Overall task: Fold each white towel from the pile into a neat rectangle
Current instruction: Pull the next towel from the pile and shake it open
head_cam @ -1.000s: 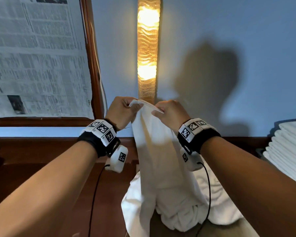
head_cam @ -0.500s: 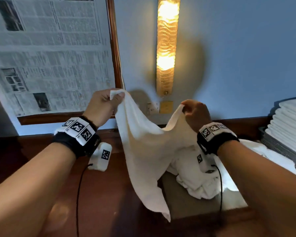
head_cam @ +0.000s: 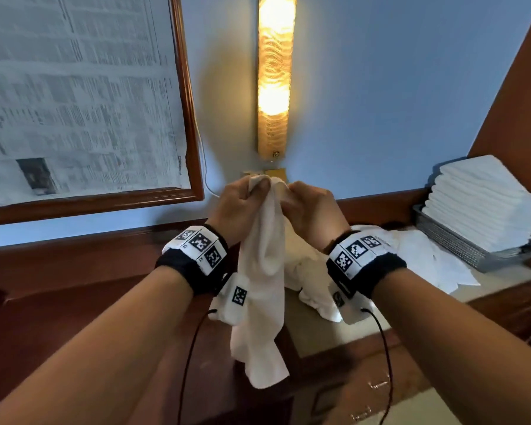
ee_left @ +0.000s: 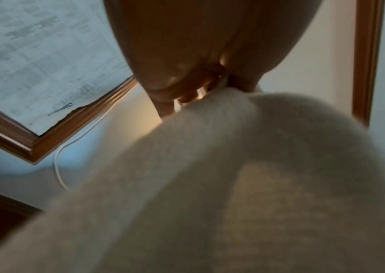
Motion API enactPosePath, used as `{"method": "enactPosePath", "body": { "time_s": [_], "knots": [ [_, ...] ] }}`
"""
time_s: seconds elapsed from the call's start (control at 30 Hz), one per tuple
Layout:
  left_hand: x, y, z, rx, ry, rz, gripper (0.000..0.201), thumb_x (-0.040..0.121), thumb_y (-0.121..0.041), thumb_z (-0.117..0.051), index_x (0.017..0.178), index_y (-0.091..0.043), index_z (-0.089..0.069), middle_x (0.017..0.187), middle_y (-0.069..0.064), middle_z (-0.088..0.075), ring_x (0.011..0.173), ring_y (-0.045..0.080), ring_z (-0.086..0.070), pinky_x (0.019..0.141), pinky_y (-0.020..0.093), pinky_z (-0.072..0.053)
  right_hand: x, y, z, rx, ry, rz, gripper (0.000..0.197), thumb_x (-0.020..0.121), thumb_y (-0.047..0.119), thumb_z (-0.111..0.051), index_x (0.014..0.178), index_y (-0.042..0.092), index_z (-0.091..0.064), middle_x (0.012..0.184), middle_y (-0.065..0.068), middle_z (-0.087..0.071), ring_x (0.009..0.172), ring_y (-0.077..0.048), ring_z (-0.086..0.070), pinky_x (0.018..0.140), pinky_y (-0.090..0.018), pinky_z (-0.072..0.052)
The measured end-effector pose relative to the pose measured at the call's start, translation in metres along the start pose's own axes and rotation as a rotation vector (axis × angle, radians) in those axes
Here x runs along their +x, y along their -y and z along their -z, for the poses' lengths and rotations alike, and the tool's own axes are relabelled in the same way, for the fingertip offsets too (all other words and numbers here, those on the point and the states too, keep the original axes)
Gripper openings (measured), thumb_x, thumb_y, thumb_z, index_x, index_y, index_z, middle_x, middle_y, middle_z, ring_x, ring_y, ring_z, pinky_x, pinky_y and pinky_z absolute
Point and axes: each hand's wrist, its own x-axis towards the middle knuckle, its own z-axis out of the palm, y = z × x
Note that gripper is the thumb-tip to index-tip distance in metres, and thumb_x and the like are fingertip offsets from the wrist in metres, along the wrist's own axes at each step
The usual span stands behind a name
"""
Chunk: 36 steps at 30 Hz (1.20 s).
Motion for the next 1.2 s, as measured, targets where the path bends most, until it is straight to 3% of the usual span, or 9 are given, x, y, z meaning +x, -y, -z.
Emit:
{"method": "enactPosePath", "body": {
  "time_s": [0.1,0.3,0.43,0.53,0.77,0.87,1.0,1.1,1.2],
  "knots": [
    [0.003,0.004,0.014,-0.002,-0.045,0.007,0.029,0.097,-0.049,-0.054,0.096,-0.025,-0.071,0.091,-0.006,-0.070,0.087,0.010,-0.062,0.087,0.036,-0.051,-0.020,-0.041,-0.015,-0.054,0.158,-0.149,0.031,0.095,0.026,-0.060,0.069,0.009,-0.058,0.066,0.002,-0.049,0.067,-0.024,-0.048,0.061,-0.031,-0.021],
    [0.007,0.003,0.021,-0.085,-0.021,0.135,0.026,0.105,-0.028,-0.051,0.086,-0.022,-0.069,0.081,-0.009,-0.067,0.086,0.010,-0.060,0.089,0.035,-0.049,-0.054,-0.115,-0.012,-0.065,0.422,-0.648,0.030,0.096,0.018,-0.059,0.066,0.021,-0.064,0.069,-0.002,-0.062,0.077,-0.027,-0.060,0.059,-0.027,-0.037],
    [0.019,-0.002,0.004,-0.132,-0.016,0.224,0.023,0.103,-0.032,-0.052,0.092,-0.022,-0.070,0.087,0.000,-0.069,0.093,0.019,-0.063,0.098,0.043,-0.050,0.001,-0.091,-0.004,0.141,0.186,-0.433,0.021,0.083,0.022,-0.050,0.077,0.011,-0.066,0.081,-0.009,-0.068,0.081,-0.030,-0.061,0.069,-0.035,-0.045],
    [0.031,-0.004,-0.012,-0.196,-0.069,0.190,0.023,0.105,-0.027,-0.050,0.095,-0.018,-0.069,0.091,0.004,-0.069,0.092,0.019,-0.063,0.095,0.040,-0.051,0.042,-0.069,0.004,0.194,0.126,-0.276,0.018,0.087,0.010,-0.058,0.079,0.022,-0.070,0.081,-0.002,-0.071,0.081,-0.022,-0.064,0.078,-0.035,-0.050],
    [0.050,0.006,-0.053,-0.243,-0.036,0.208,0.031,0.106,-0.028,-0.047,0.111,-0.007,-0.070,0.110,0.017,-0.071,0.102,0.022,-0.065,0.099,0.042,-0.052,0.066,-0.071,0.032,0.161,0.066,-0.137,0.045,0.085,0.035,-0.073,0.053,0.008,-0.054,0.049,0.006,-0.040,0.052,-0.007,-0.033,0.052,-0.023,-0.031],
    [0.064,0.003,-0.058,-0.103,-0.049,0.104,0.024,0.105,-0.032,-0.049,0.099,-0.022,-0.070,0.097,0.002,-0.072,0.099,0.016,-0.064,0.102,0.043,-0.049,0.055,-0.076,0.034,0.139,0.046,-0.079,0.049,0.089,0.033,-0.064,0.051,0.023,-0.034,0.046,0.009,-0.030,0.050,-0.014,-0.027,0.051,-0.026,-0.029],
    [0.077,-0.010,-0.063,0.014,-0.019,-0.004,0.024,0.106,-0.034,-0.046,0.099,-0.029,-0.068,0.088,-0.010,-0.067,0.091,0.008,-0.061,0.092,0.031,-0.047,0.026,-0.108,0.026,0.007,0.062,0.062,0.030,0.088,0.018,-0.062,0.067,0.027,-0.040,0.058,0.010,-0.040,0.055,-0.017,-0.029,0.053,-0.025,-0.028],
    [0.077,-0.006,-0.056,0.021,-0.023,-0.020,0.030,0.105,-0.040,-0.045,0.091,-0.027,-0.068,0.085,-0.005,-0.065,0.085,0.012,-0.058,0.087,0.034,-0.045,-0.005,-0.169,0.016,-0.125,0.069,-0.209,0.026,0.088,0.027,-0.061,0.065,0.015,-0.061,0.065,-0.003,-0.061,0.062,-0.028,-0.057,0.056,-0.031,-0.038],
    [0.069,0.004,-0.045,0.077,-0.062,-0.013,0.044,0.107,-0.042,-0.040,0.071,-0.041,-0.066,0.072,-0.016,-0.063,0.075,0.006,-0.058,0.077,0.028,-0.044,-0.038,-0.209,0.026,0.027,0.024,-0.563,0.010,0.088,0.016,-0.070,0.082,0.021,-0.077,0.078,-0.001,-0.072,0.076,-0.023,-0.066,0.065,-0.030,-0.048]
  ]
}}
